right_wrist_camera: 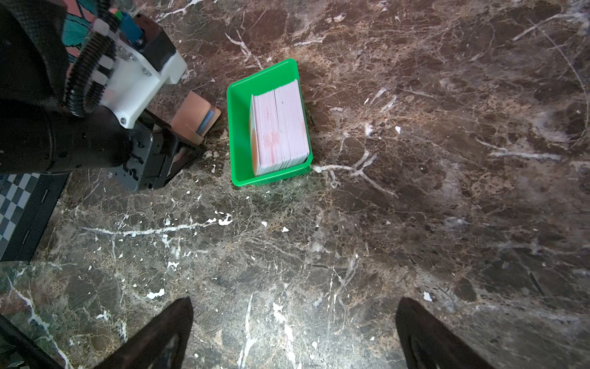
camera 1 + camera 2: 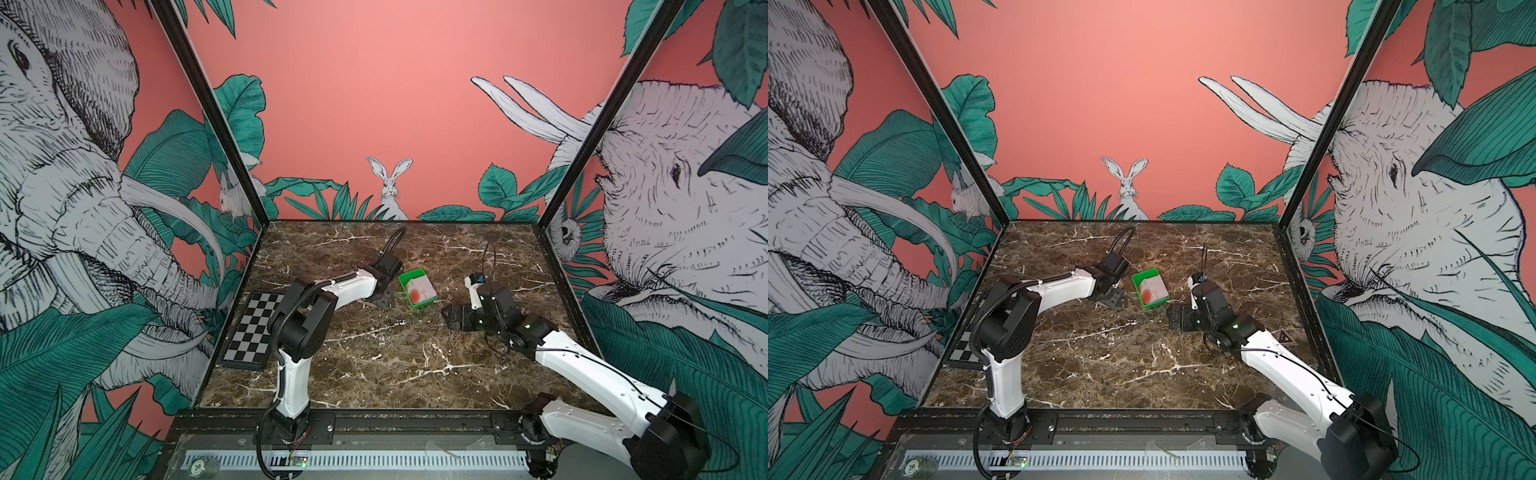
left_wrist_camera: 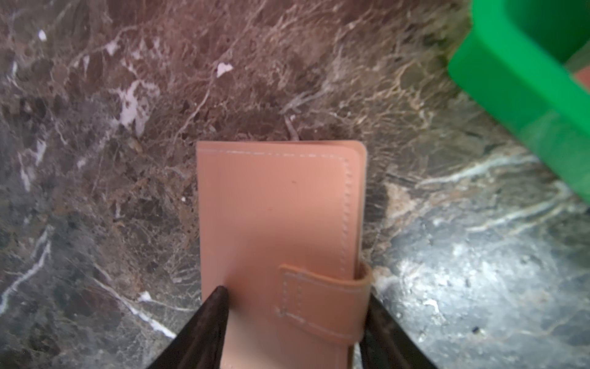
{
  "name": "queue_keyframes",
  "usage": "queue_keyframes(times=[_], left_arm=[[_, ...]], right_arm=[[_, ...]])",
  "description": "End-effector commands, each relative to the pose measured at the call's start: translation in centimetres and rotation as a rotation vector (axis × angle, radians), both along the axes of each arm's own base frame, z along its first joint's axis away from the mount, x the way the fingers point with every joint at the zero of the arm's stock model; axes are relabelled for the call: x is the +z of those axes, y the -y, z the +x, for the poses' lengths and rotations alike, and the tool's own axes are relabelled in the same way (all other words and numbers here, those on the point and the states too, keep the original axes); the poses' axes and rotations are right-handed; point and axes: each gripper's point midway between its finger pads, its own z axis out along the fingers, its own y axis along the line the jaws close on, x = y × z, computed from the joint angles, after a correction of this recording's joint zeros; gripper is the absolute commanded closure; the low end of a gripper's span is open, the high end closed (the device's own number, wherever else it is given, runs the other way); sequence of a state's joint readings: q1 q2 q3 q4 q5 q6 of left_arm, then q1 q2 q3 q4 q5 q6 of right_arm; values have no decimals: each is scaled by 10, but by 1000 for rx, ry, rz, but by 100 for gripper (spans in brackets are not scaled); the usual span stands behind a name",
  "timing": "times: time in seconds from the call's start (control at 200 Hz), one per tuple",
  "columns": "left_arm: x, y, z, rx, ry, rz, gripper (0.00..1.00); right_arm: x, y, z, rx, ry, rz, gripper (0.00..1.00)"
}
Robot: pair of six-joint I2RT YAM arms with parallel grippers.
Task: Insert credit cards into a card holder
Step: Pick up the card holder from the center of the table.
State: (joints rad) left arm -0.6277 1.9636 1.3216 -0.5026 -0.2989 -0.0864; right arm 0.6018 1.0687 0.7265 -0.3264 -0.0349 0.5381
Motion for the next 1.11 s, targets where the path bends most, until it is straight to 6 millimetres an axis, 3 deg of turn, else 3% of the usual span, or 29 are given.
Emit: queue_keyframes(times=[0.0, 0.2, 0.29, 0.52, 0.72, 0.91, 1.1], left_arm=[[6, -1, -4, 3, 0, -6, 43], [12, 7, -7, -5, -23, -67, 62], [17, 8, -7, -1, -27, -95, 78], [40, 14, -10, 9, -35, -208, 94], [69, 24, -23, 26, -57, -348, 98], [91, 39, -56, 43, -132, -591, 98], [95, 49, -96, 37, -229, -798, 98]], right_arm=[[5, 1, 2, -2, 25, -1, 3], [3, -1, 1, 8, 19, 4, 4], [3, -2, 0, 11, 15, 6, 6], [3, -2, -1, 16, 14, 5, 8], [3, -4, -7, 52, -5, 0, 11], [-5, -2, -23, 90, -57, -7, 11], [-10, 0, -41, 122, -113, -2, 12]])
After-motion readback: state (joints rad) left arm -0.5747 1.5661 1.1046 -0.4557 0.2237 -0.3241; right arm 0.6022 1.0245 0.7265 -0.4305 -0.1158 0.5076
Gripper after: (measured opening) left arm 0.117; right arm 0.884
